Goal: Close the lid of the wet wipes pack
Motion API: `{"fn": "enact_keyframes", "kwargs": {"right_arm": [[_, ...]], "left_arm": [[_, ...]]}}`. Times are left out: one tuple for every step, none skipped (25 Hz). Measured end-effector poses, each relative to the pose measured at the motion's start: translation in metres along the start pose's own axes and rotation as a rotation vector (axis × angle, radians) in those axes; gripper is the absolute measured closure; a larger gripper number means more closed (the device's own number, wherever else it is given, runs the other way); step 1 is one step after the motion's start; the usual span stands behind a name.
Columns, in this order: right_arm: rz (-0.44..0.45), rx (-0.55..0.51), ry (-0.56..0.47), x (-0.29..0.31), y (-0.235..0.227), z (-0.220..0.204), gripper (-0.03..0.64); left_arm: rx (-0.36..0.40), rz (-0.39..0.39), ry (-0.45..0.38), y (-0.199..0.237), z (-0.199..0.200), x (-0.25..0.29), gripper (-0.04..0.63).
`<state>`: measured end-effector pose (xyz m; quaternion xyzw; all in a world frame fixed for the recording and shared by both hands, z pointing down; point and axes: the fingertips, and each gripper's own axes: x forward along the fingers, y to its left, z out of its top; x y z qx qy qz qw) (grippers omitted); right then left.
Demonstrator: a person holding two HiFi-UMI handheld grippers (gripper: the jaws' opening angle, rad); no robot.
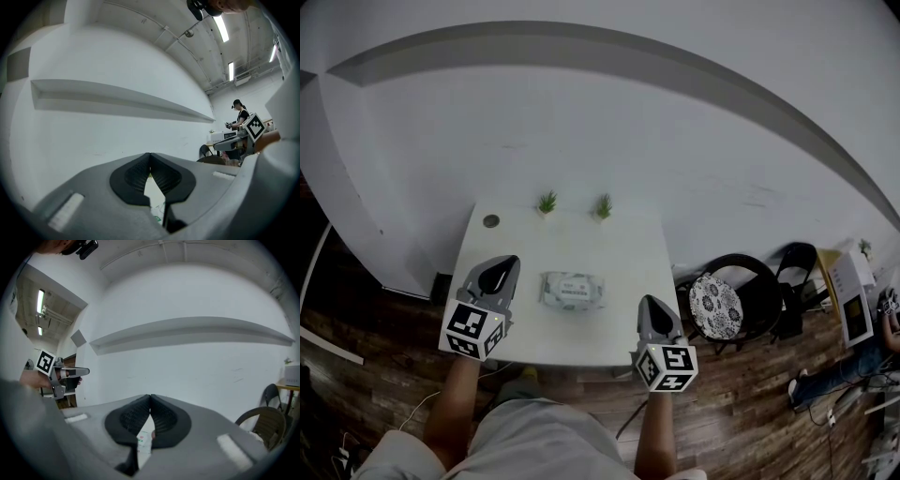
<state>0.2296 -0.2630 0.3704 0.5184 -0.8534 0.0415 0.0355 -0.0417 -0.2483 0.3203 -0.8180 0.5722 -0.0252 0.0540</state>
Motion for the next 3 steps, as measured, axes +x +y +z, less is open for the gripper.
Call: {"fn": "enact_keyframes", "kwargs": {"right_arm": [[-0.001,0.002,-0.001,-0.0003,-0.0006,0.0003,0.614],[-0.002,0.004,-0.003,-0.0006,-0.0011,0.0007,0.614],[-0.003,0.005,-0.004,-0.0009,-0.0016,0.001,0.614]], "left_arm": [[0.0,0.001,-0.002,0.0003,0.0009,-0.0001,0.589],[0.001,0.002,-0.005,0.0005,0.0018,-0.0002,0.589],[0.001,0.002,-0.007,0.0007,0.0026,-0.0003,0.589]]}}
